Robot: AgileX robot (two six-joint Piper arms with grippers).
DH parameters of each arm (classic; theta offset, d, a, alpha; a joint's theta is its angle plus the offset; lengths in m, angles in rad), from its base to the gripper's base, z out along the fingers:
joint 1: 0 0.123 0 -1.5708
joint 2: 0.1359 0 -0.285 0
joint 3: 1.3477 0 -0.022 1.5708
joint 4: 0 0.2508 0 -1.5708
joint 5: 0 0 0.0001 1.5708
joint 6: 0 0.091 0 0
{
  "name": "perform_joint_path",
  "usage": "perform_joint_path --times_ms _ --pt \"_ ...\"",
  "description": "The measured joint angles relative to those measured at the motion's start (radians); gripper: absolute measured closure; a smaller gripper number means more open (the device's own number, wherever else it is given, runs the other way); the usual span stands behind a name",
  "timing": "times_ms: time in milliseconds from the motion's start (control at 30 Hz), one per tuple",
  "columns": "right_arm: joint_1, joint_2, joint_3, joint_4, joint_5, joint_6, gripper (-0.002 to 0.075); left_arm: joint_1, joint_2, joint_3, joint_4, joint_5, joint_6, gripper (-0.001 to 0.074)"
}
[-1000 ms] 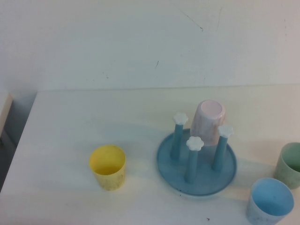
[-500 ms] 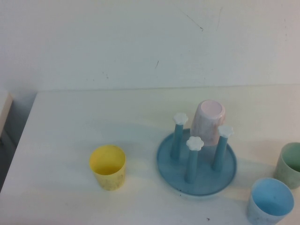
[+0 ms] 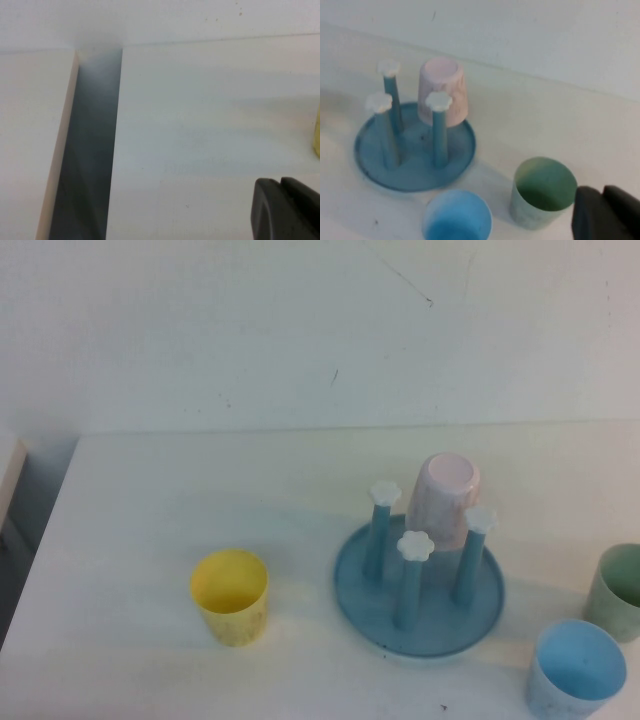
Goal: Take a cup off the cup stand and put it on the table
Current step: Pick up the cup from the rack
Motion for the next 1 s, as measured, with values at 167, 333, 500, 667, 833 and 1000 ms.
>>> perform_joint_path --times_ms 167,333,500,667,833,1000 --pt "0.002 0.356 -0.323 -0.026 0.275 -0.097 0.0698 0.0 0.0 0.0 0.0 0.0 0.0 0.0738" --pt "0.097 0.709 -0.579 -0.086 0.492 -0.134 0.0698 0.0 0.0 0.0 0.0 0.0 0.0 0.0738" --pt "0.26 0.989 -0.8 -0.205 0.515 -0.115 0.0698 0.0 0.0 0.0 0.0 0.0 0.0 0.0738" --pt "0.35 1.186 -0.979 -0.213 0.516 -0.113 0.0697 0.0 0.0 0.0 0.0 0.0 0.0 0.0738" --pt "0.366 1.323 -1.088 -0.202 0.516 -0.115 0.0607 0.0 0.0 0.0 0.0 0.0 0.0 0.0738" --pt "0.369 1.394 -1.116 -0.179 0.516 -0.115 0.027 0.0 0.0 0.0 0.0 0.0 0.0 0.0738"
